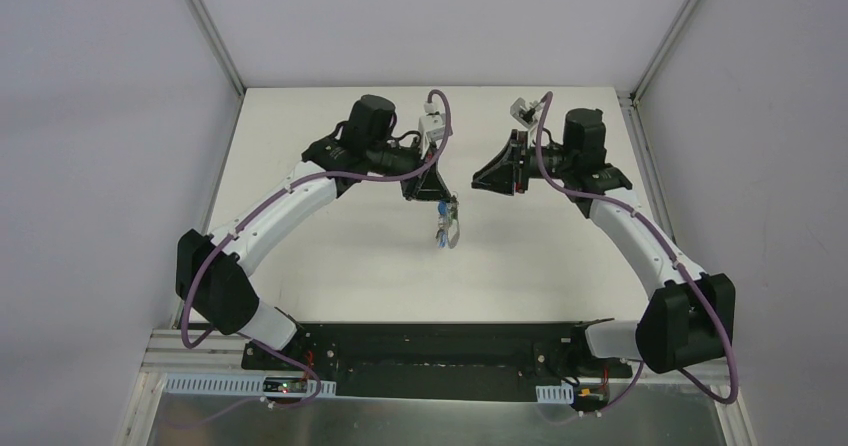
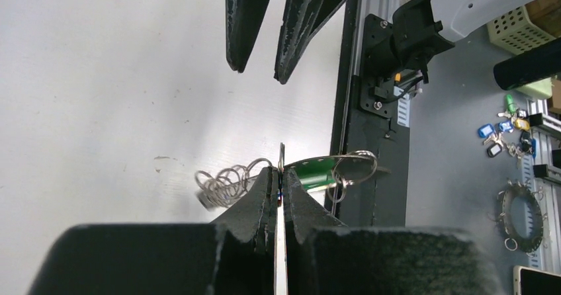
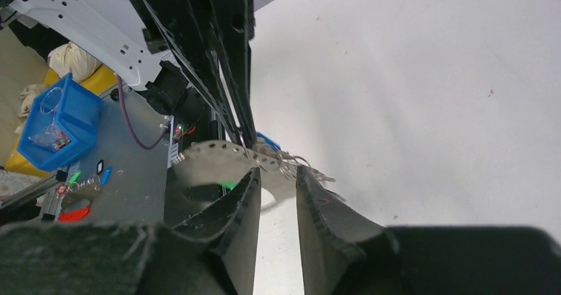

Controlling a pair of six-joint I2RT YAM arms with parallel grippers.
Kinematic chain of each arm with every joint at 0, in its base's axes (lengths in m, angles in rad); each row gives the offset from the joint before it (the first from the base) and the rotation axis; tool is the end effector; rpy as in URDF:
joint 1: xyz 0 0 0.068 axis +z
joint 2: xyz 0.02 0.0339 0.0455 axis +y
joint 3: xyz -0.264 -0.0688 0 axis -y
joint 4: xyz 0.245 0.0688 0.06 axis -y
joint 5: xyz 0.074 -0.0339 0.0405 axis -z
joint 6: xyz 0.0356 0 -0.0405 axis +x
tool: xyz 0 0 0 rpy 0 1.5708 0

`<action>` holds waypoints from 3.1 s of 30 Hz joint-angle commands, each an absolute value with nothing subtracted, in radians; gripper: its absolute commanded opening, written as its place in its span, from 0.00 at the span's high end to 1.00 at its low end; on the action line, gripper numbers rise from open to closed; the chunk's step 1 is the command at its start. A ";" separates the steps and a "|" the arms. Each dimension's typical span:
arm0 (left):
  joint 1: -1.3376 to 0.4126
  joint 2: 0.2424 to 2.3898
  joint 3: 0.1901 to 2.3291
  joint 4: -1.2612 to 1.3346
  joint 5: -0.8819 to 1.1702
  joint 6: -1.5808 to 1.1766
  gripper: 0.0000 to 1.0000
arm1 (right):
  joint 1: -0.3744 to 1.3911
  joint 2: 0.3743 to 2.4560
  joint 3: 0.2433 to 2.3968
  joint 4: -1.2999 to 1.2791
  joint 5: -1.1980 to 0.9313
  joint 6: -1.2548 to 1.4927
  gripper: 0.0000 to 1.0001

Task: Put the keys on the keyring
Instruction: Adjust the key on the keyring.

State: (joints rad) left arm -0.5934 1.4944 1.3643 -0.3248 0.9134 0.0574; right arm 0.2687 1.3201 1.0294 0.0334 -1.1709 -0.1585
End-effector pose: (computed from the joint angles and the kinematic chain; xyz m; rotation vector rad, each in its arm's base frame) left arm 0.2633 -0.2116 0.3624 1.1983 1.6681 -1.2549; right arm 0.2722 0.1090 0.3341 -1.1437 1.3969 1.1324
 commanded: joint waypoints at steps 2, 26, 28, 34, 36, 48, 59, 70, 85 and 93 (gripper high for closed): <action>-0.625 1.473 1.407 -0.364 0.889 0.133 1.00 | 0.318 1.328 1.116 0.005 -1.216 -0.229 0.70; -0.671 1.489 1.427 -0.424 0.869 0.195 1.00 | 0.427 1.382 1.154 -0.254 -1.182 -0.508 0.73; -0.672 1.489 1.426 -0.429 0.872 0.201 1.00 | 0.428 1.386 1.161 -0.255 -1.174 -0.506 0.74; -0.675 1.490 1.422 -0.444 0.875 0.220 1.00 | 0.428 1.394 1.174 -0.266 -1.187 -0.512 0.89; -0.676 1.494 1.423 -0.448 0.875 0.222 1.00 | 0.427 1.396 1.175 -0.265 -1.199 -0.512 0.99; -0.666 1.465 1.404 -0.417 0.879 0.223 0.84 | 0.403 1.368 1.084 -0.027 -1.229 -0.284 1.00; -0.656 1.444 1.350 -0.338 0.893 0.170 0.84 | 0.356 1.347 0.964 0.329 -1.251 0.011 1.00; -0.620 1.445 1.298 -0.197 0.915 0.044 0.86 | 0.316 1.364 0.852 0.767 -1.246 0.388 1.00; -0.614 1.480 1.339 -0.162 0.914 0.003 0.83 | 0.315 1.381 0.821 0.865 -1.250 0.453 1.00; -0.606 1.471 1.343 -0.163 0.918 0.003 0.81 | 0.316 1.381 0.816 0.865 -1.259 0.446 1.00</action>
State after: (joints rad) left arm -0.6197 1.4872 1.3025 -0.1982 0.8852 0.0116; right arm 0.3183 1.3872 0.8120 0.7895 -1.2430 0.4377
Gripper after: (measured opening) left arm 0.188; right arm 0.006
